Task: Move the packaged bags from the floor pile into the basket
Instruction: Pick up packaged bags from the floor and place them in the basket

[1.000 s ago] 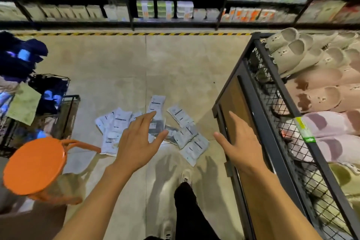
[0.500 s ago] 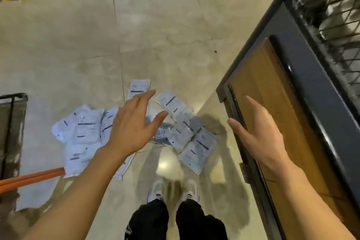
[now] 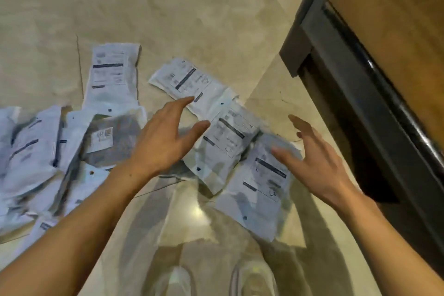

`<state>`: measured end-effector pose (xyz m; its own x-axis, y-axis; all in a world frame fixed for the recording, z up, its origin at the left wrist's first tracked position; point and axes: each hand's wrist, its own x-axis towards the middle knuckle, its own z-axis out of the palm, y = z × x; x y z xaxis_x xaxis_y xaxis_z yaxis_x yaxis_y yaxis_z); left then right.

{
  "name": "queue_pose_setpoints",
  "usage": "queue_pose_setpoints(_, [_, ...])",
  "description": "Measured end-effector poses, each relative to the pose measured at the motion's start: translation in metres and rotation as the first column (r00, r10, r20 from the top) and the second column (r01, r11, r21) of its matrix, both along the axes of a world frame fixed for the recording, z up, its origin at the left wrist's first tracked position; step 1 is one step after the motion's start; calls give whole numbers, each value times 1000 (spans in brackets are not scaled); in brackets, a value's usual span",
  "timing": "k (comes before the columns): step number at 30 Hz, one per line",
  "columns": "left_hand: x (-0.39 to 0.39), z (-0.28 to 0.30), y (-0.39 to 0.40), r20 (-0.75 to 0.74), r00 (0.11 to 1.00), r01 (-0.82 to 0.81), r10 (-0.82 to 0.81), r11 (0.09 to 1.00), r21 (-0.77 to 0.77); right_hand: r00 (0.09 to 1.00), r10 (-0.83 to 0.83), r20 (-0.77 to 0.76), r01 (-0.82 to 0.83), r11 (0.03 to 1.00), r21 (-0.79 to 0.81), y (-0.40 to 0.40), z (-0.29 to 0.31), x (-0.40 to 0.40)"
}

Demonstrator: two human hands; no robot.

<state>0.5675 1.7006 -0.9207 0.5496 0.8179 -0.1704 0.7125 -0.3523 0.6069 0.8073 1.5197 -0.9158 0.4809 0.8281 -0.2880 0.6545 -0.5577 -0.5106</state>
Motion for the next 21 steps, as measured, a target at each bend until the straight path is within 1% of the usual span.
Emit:
queue_pose_setpoints(3, [9,-40,1,-13,999,37,-36,999,12,996,-77,-52,79,995,54,-5,-37,2])
queue_pose_setpoints(6, [14,-54,-1,-29,996,81,-81,997,7,995,-97,28,97,995,20,-14,-63,3])
queue_pose_setpoints(7, [14,-54,-1,-31,996,87,-87,996,-1,989,-144,40,145,989,-6,-17,-70,5])
queue_pose_setpoints(8, [15,-53,0,-25,996,82,-82,997,-8,972,-232,24,233,972,-21,-20,-76,6])
queue_pose_setpoints(9, [14,-51,2,-14,998,65,-65,998,-13,932,-361,-30,360,932,-35,-23,-81,7])
queue_pose_setpoints(10, [14,-50,4,3,999,35,-35,999,-17,858,-500,-118,496,866,-59,-26,-85,5])
queue_pose_setpoints(11, [12,-49,5,23,1000,2,-1,1000,-19,759,-615,-213,608,787,-103,-29,-90,2])
queue_pose_setpoints(12, [12,-49,5,42,999,-27,28,999,-21,663,-689,-293,678,718,-155,-31,-94,-2])
queue_pose_setpoints(13, [11,-50,5,57,997,-46,48,998,-30,586,-732,-347,714,669,-205,-30,-100,-8])
queue_pose_setpoints(14, [12,-51,5,68,996,-55,58,998,-43,532,-756,-382,731,637,-243,-28,-106,-13])
queue_pose_setpoints(16, [14,-55,7,77,995,-57,62,996,-62,466,-788,-404,766,587,-262,-19,-121,-22])
queue_pose_setpoints(19, [19,-62,10,67,996,-50,55,996,-74,414,-822,-391,815,526,-244,-7,-136,-28])
queue_pose_setpoints(21, [20,-65,11,64,997,-32,38,995,-94,368,-826,-427,825,502,-261,-5,-144,-28])
